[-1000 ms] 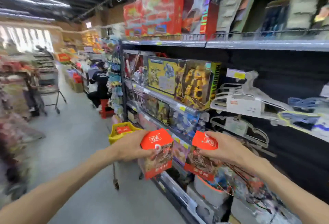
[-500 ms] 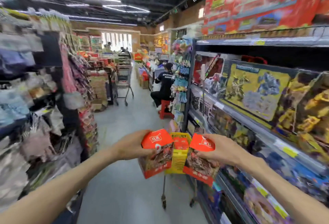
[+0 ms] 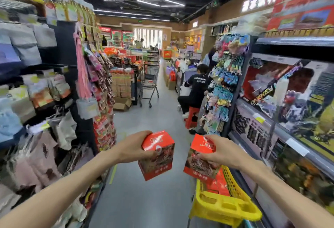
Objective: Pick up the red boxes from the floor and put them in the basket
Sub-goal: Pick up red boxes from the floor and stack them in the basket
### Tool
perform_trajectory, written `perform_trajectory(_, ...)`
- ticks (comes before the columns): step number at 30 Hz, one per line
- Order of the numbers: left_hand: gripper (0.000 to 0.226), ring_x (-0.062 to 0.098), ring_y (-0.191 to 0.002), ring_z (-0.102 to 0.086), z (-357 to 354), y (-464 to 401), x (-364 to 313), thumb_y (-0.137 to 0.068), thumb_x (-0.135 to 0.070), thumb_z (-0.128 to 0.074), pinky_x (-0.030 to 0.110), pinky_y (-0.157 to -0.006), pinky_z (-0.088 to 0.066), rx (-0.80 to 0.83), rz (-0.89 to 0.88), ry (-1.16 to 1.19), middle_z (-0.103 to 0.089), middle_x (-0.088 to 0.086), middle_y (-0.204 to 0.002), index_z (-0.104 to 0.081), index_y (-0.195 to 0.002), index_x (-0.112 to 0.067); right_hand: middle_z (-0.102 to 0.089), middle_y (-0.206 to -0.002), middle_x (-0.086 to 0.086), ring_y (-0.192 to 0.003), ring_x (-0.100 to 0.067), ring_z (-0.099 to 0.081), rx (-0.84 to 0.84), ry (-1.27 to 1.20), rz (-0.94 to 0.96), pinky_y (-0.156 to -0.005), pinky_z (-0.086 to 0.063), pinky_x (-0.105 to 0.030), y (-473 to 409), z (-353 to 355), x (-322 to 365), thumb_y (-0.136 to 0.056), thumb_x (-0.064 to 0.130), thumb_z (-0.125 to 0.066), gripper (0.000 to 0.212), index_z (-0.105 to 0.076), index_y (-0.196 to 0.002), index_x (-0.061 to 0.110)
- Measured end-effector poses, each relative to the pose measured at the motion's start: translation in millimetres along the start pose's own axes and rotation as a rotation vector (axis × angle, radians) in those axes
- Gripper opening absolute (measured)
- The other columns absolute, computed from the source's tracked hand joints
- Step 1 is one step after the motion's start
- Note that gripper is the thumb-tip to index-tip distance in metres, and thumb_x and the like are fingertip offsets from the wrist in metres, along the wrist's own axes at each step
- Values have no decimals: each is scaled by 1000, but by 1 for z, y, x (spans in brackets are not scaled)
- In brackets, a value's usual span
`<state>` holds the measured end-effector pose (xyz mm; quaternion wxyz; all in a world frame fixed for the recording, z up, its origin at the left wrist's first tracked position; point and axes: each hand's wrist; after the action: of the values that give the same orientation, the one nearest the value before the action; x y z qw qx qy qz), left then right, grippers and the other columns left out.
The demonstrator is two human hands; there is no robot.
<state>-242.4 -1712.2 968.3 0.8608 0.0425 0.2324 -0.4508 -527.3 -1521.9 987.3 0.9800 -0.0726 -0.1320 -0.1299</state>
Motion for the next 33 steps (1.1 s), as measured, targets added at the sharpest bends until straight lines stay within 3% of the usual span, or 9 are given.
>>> perform_trajectory(4, 80, 11, -100, -58, 12, -88, 46, -75, -77, -61, 31, -86, -50, 35, -54, 2, -58, -10, -120, -41, -136, -30, -59, -101, 20, -86, -3, -59, 14, -26, -52, -75, -53, -31, -84, -13, -16, -62, 88, -58, 91, -44, -134, 34)
perform_trajectory(8, 85, 8, -101, -58, 19, -196, 90, -72, -80, -60, 32, -88, -51, 99, -126, 11, -57, -10, -123, -40, -138, -30, -63, -89, 13, -75, -4, -61, -12, -54, -140, -68, -54, -32, -157, -14, -38, -63, 86, -59, 83, -47, -128, 36)
perform_trajectory(12, 81, 5, -97, -57, 4, -300, 105, -72, -80, -62, 24, -79, -48, 152, -239, -32, -58, -15, -119, -41, -135, -33, -60, -104, 12, -90, -10, -59, -39, -6, -247, -78, -53, -36, -210, -13, -75, -67, 81, -61, 76, -48, -126, 35)
perform_trajectory(16, 83, 7, -100, -56, -29, -398, 105, -72, -82, -60, 29, -86, -48, 210, -366, -30, -58, -12, -121, -40, -137, -34, -58, -108, 12, -93, -11, -57, -61, 15, -375, -80, -52, -36, -251, -24, -127, -65, 85, -59, 81, -46, -128, 36)
perform_trajectory(21, 85, 8, -106, -54, -93, -517, 89, -74, -72, -66, 23, -85, -43, 323, -527, -20, -55, -11, -126, -36, -142, -29, -60, -97, 16, -86, -8, -60, -80, 24, -545, -76, -54, -39, -289, -49, -208, -60, 88, -58, 72, -53, -111, 37)
perform_trajectory(25, 88, 6, -107, -53, -148, -608, 68, -68, -81, -63, 26, -89, -46, 416, -665, -30, -54, -13, -122, -38, -139, -34, -62, -113, 14, -105, -12, -59, -116, 55, -695, -85, -52, -37, -310, -65, -271, -50, 100, -45, 100, -53, -123, 32)
perform_trajectory(28, 87, 13, -105, -51, -186, -665, 46, -67, -77, -62, 33, -91, -45, 454, -780, -86, -55, -6, -119, -41, -136, -29, -61, -113, 13, -104, -13, -59, -133, 34, -817, -84, -51, -36, -319, -73, -304, -55, 93, -52, 90, -51, -123, 35)
perform_trajectory(30, 91, 16, -108, -50, -216, -694, 32, -65, -79, -58, 37, -94, -44, 482, -825, -95, -55, -4, -121, -40, -138, -29, -59, -123, 11, -112, -14, -56, -134, 45, -895, -88, -49, -35, -321, -82, -321, -57, 92, -53, 93, -47, -130, 34)
perform_trajectory(33, 93, 16, -119, -47, -270, -732, 15, -71, -76, -61, 30, -98, -37, 544, -922, -92, -51, -3, -134, -33, -145, -26, -53, -136, 7, -121, -16, -51, -124, 35, -1031, -96, -45, -34, -320, -102, -343, -58, 92, -51, 103, -40, -139, 31)
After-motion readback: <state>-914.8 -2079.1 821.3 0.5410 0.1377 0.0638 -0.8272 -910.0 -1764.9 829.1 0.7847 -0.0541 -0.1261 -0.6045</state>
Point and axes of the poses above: each hand's wrist, its own y-axis away from the middle knuckle, its own z-axis out of the back of the hand, x = y × z
